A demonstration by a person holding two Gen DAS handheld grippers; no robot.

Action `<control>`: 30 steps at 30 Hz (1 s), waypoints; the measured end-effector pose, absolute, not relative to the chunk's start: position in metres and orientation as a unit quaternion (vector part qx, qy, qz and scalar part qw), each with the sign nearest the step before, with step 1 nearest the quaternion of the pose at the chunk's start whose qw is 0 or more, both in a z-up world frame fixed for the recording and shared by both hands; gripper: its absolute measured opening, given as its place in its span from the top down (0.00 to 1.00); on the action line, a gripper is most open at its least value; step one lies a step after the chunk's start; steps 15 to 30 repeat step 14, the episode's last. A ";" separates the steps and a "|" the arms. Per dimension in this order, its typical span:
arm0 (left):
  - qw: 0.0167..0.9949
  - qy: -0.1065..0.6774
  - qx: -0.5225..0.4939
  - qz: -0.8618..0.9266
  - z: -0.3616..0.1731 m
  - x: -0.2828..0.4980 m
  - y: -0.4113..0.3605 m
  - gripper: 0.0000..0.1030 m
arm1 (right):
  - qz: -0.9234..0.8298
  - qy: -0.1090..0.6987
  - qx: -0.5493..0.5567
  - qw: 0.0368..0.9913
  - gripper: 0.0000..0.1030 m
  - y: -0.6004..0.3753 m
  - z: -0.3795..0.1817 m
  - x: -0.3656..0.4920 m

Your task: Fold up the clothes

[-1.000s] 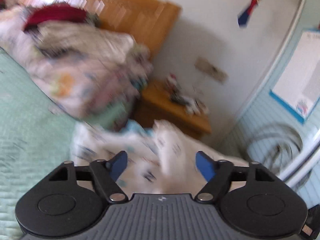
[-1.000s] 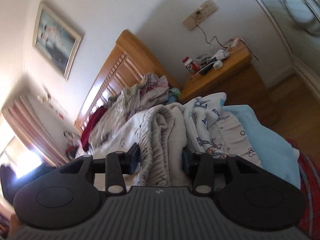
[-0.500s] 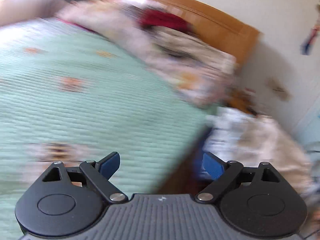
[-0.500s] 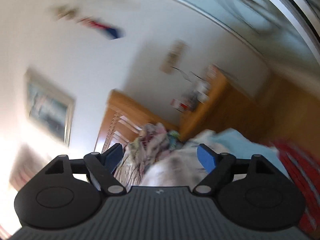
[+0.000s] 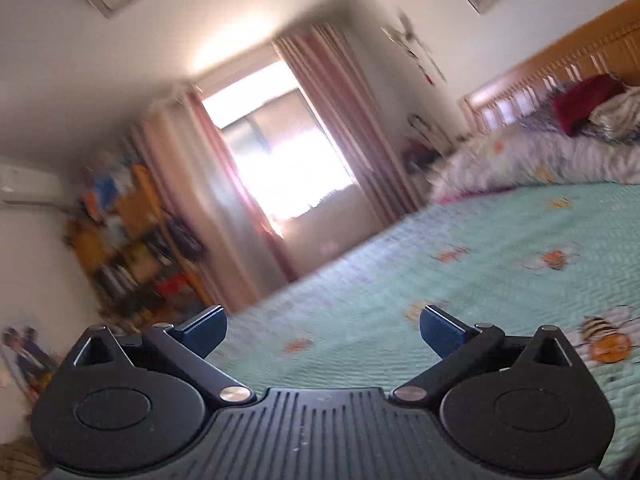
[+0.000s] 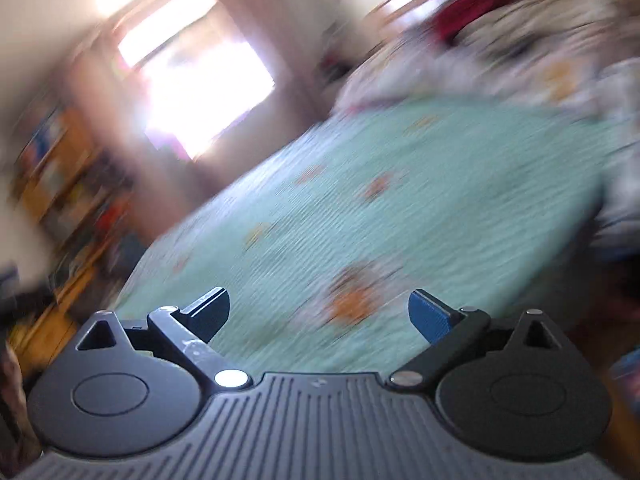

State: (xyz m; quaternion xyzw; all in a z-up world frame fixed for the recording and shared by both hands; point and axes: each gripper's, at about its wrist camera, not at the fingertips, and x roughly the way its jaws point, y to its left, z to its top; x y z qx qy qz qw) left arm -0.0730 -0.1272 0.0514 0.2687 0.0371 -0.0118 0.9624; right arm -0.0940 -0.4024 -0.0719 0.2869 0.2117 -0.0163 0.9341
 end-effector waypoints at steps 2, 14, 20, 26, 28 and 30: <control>0.963 0.023 0.268 0.003 0.053 -0.087 -0.108 0.00 | 0.019 0.237 0.276 0.931 0.07 -0.371 -0.074 -0.077; 0.977 0.142 0.141 -0.077 -0.011 -0.078 0.007 0.00 | 0.055 0.321 0.196 0.925 0.07 -0.271 -0.074 -0.044; 0.977 0.142 0.141 -0.077 -0.011 -0.078 0.007 0.00 | 0.055 0.321 0.196 0.925 0.07 -0.271 -0.074 -0.044; 0.977 0.142 0.141 -0.077 -0.011 -0.078 0.007 0.00 | 0.055 0.321 0.196 0.925 0.07 -0.271 -0.074 -0.044; 0.977 0.142 0.141 -0.077 -0.011 -0.078 0.007 0.00 | 0.055 0.321 0.196 0.925 0.07 -0.271 -0.074 -0.044; 0.977 0.142 0.141 -0.077 -0.011 -0.078 0.007 0.00 | 0.055 0.321 0.196 0.925 0.07 -0.271 -0.074 -0.044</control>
